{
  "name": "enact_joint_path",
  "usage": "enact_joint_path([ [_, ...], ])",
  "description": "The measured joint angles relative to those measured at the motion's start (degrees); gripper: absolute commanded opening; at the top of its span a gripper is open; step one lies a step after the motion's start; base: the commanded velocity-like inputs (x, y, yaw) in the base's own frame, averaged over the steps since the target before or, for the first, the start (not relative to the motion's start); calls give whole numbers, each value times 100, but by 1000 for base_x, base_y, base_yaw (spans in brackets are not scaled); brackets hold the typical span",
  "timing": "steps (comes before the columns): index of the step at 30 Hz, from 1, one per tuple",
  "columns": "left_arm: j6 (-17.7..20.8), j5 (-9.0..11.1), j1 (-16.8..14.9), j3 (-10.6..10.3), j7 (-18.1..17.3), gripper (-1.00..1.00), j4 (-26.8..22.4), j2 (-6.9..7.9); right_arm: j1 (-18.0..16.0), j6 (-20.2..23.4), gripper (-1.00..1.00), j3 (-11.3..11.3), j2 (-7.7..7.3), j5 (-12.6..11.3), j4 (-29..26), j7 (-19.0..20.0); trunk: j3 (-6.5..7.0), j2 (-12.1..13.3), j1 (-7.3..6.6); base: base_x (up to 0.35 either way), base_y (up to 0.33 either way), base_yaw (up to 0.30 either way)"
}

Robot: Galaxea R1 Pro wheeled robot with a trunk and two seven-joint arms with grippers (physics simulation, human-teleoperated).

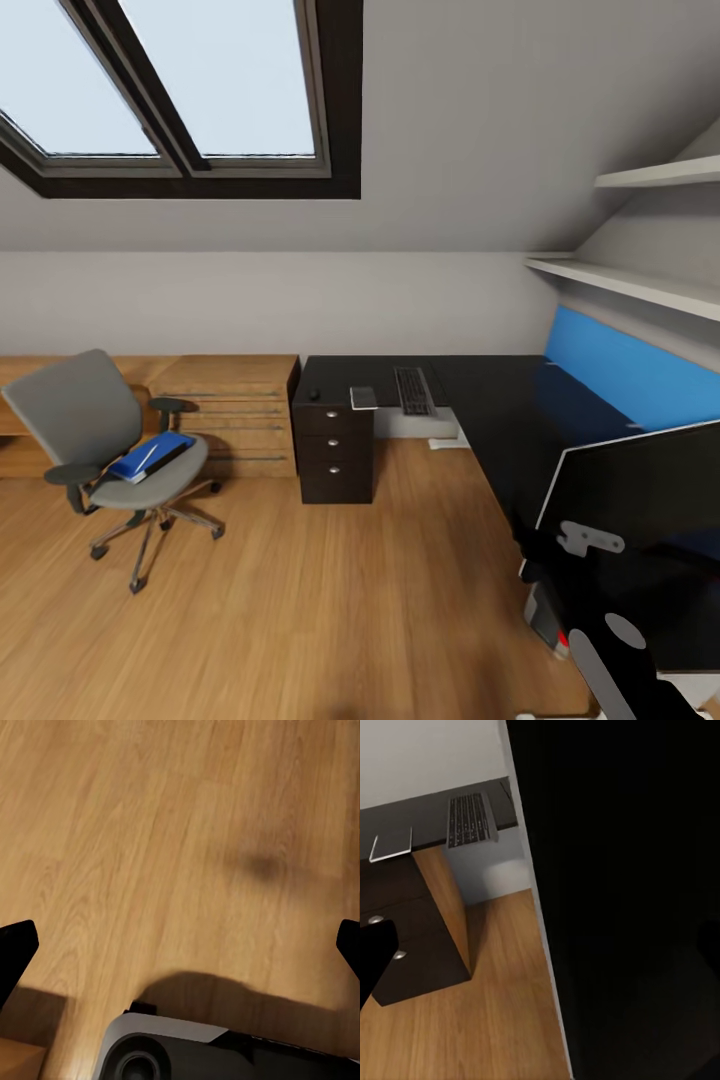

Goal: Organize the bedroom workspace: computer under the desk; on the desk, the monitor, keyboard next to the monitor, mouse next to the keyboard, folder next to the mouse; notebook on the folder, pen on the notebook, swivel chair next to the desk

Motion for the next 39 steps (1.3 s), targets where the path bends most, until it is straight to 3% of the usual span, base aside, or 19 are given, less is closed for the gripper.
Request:
enact_joint_path([
  [39,0,-8,0,0,0,100,0,-16,0,0,100,-9,0,-2,24,-1,0,0,-1,299,0,0],
])
